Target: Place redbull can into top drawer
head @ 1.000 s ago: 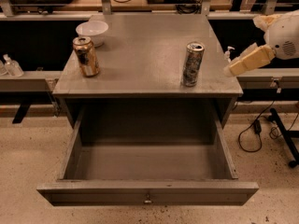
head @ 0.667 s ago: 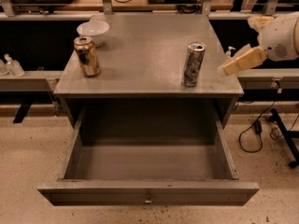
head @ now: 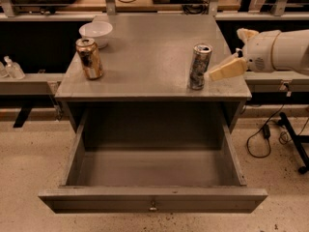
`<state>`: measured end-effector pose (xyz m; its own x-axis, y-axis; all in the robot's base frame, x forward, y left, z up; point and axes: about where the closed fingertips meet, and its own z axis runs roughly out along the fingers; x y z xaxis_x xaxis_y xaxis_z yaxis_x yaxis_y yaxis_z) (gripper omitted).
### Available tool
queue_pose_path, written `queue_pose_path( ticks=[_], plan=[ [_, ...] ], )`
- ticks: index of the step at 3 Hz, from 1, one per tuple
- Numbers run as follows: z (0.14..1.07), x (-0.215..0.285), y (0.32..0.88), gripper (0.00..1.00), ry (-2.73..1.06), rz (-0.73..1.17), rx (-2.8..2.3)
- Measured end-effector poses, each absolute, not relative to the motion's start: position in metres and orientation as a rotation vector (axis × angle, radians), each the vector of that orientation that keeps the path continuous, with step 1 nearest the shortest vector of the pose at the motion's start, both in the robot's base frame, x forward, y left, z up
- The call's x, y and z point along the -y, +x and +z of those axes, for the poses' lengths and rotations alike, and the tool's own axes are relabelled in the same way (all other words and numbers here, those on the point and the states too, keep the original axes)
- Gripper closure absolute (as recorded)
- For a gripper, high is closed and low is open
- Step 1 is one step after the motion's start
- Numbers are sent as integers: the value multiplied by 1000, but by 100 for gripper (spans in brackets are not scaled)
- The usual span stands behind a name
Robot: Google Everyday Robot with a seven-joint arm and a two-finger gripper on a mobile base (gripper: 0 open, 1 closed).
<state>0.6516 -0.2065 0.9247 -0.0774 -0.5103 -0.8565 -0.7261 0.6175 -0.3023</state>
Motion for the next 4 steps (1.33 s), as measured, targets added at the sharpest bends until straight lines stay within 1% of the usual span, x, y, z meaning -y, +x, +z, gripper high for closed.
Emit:
queue_pose_path(
  ticks=[2, 3, 4],
  plan=[
    [893, 160, 673, 0, -1000, 383, -1722],
    [894, 150, 675, 18, -965, 477, -1643],
    [895, 153, 677, 41, -878, 597, -1564]
  ],
)
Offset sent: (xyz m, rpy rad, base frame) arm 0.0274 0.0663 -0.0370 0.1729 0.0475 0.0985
